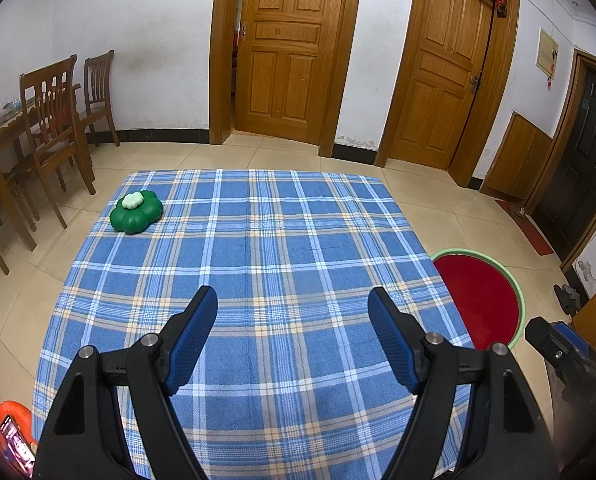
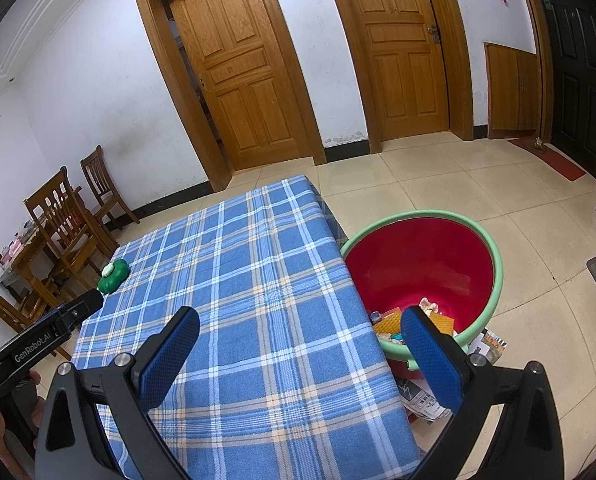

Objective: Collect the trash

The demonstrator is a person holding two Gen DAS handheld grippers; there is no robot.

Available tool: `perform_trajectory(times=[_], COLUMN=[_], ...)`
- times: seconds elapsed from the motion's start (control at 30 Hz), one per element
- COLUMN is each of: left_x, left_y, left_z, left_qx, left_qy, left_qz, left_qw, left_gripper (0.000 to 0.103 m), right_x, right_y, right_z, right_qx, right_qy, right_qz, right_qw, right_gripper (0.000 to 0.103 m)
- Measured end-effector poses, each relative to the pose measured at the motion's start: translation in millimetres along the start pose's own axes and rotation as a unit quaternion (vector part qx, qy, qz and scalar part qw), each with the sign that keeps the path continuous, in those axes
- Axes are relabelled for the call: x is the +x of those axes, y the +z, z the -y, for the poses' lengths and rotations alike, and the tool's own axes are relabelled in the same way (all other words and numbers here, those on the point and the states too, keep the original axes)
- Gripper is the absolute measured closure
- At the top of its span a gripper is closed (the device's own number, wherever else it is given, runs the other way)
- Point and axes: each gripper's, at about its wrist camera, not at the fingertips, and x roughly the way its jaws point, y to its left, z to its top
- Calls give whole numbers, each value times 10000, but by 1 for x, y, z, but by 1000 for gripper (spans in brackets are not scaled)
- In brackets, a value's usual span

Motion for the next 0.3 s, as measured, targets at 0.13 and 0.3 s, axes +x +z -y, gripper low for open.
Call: perform_trajectory(times=[0.13,0.3], left_x=[0,0], left_y=[0,-1], left_z=[0,0], left_qx=[0,4], left_qy=[5,13], left_qz=[-6,-5], left_qw=[10000,10000], left_gripper=[26,26], right_x=[0,0], right_y=[0,0], right_z=[0,0], right_qx=[-3,3], right_qy=[0,-7], right_qz=[-1,3], right_qw=[10000,10000], right_gripper=[0,0])
